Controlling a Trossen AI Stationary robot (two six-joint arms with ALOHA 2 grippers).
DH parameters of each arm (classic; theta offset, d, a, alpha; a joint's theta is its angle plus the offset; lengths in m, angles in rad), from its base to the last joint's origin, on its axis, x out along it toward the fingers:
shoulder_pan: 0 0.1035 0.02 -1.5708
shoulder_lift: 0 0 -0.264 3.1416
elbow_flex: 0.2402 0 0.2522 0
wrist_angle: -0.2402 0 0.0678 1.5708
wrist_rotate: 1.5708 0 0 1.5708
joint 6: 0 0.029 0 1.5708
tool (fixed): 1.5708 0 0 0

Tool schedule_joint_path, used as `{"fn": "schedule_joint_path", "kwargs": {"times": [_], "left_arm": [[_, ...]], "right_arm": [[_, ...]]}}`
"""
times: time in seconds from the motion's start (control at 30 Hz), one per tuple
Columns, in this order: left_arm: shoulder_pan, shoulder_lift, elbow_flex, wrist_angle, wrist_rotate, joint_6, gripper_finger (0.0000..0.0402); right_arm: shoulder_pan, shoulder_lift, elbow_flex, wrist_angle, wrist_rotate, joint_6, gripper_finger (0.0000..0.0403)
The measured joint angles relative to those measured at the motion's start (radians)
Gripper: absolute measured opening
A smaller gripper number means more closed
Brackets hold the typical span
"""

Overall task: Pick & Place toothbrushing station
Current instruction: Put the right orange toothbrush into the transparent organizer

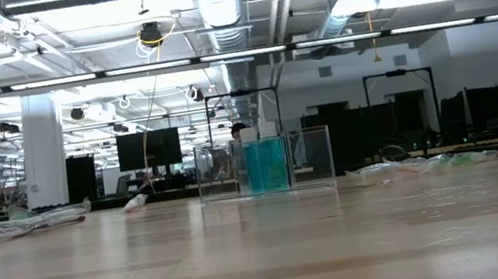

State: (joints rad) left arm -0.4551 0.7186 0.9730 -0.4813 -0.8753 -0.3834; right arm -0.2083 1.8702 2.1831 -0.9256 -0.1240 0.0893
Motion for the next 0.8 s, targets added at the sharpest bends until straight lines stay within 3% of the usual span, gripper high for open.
{"fn": "schedule_joint_path", "kwargs": {"times": [0.2, 0.4, 0.8], "left_arm": [[0.008, -0.015, 0.0, 0.229, 0.013, 0.185, 0.0182], [0.008, -0.038, 0.0, 0.485, 0.073, 0.387, 0.0182], [0.008, -0.116, 0.002, 0.638, 0.109, 0.501, 0.0182]], "right_arm": [[0.021, -0.001, 0.175, -0.001, 0.084, -0.017, 0.024], [0.046, -0.083, 0.156, 0.135, 0.111, -0.022, 0.024], [0.092, -0.207, 0.155, 0.209, 0.125, -0.127, 0.024]]}}
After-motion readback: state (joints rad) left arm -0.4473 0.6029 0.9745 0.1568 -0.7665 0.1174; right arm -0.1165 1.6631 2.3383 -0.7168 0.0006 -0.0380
